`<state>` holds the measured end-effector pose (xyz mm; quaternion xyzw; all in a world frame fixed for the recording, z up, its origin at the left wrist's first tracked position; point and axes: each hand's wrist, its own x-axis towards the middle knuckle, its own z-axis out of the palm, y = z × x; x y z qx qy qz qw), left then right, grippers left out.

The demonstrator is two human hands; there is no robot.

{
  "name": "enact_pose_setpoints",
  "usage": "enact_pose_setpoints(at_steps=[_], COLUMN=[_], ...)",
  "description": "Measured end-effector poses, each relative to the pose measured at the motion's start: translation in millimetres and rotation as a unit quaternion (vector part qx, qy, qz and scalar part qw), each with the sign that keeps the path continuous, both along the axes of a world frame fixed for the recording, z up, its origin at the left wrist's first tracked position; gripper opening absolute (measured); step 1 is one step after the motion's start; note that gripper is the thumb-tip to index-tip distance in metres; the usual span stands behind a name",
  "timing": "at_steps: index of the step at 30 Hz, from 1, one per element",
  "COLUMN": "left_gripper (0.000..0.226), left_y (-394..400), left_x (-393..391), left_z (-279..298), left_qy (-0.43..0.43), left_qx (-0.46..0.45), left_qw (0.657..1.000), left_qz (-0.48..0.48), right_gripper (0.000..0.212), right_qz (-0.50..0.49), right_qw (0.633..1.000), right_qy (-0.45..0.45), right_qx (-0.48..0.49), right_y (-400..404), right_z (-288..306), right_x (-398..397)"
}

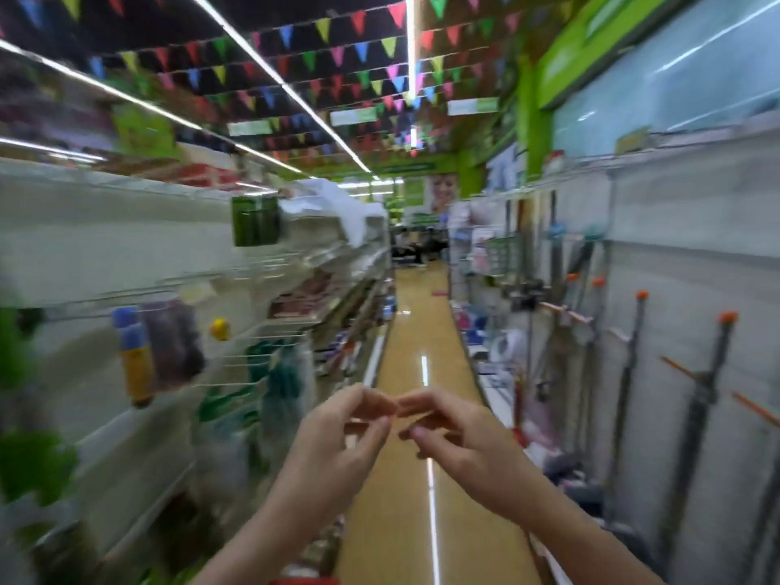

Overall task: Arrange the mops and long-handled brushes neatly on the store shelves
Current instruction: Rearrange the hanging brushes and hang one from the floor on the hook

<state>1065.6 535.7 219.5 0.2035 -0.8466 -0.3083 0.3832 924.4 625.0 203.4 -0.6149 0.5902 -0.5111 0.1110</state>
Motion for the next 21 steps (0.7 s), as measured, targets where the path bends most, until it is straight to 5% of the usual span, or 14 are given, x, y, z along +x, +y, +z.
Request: enact_pose_setpoints(at_steps=[9, 21], left_gripper=[0.015, 0.015], left_y=[-30, -149], left_x=[-281, -497], left_z=[-29, -69], left_qy=[-0.043, -0.043], left_qx=[0.034, 0.111], left_qw=[0.986, 0.947], left_qz=[-0.158, -0.299], right_gripper=[0.03, 0.025], right_qz=[-0.181, -0.309], right_qw=[0.981, 0.946], right_qy=[-0.07, -0.072], right_qx=[0.031, 0.071], right_y=[2, -85], right_z=[-37, -70], right_x=[-238, -428])
